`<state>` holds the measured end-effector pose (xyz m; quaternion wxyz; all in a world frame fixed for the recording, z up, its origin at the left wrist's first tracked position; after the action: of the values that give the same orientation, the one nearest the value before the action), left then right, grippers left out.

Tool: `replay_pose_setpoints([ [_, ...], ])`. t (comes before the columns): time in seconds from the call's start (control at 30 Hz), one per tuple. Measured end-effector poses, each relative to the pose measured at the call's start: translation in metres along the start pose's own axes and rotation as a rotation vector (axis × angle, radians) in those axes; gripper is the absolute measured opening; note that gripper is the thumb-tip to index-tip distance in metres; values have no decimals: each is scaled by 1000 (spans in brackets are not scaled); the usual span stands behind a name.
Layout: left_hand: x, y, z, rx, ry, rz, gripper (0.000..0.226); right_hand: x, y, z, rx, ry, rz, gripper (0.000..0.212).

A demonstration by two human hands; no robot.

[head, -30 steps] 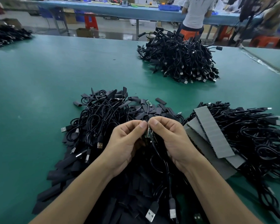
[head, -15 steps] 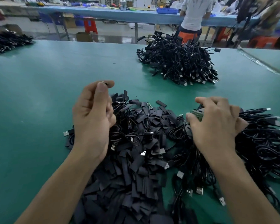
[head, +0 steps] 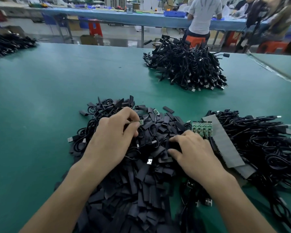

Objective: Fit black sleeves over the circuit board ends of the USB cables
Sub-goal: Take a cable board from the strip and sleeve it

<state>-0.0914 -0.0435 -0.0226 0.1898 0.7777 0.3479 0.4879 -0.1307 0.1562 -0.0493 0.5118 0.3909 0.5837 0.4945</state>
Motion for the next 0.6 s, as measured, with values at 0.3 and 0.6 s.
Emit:
replay_pose_setpoints([
  [0.3,28,18,0,164,-200,-150,6,11,7,-8,128,28,-821,20],
  [0.6,3,-36,9,-173,189,411,18,4,2,-6,24,151,-961,24],
])
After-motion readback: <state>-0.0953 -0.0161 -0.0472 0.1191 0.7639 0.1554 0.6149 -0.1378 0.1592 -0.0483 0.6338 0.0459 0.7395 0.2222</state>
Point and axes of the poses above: each hand's wrist, its own z-axis away from the middle knuckle, its own y-axis out of the back of the hand, x = y × z, the point moved 3 cm from there along -z, towards the middle knuckle, and after that the axes turned 9 degrees about -y, right-handed, at the moved point
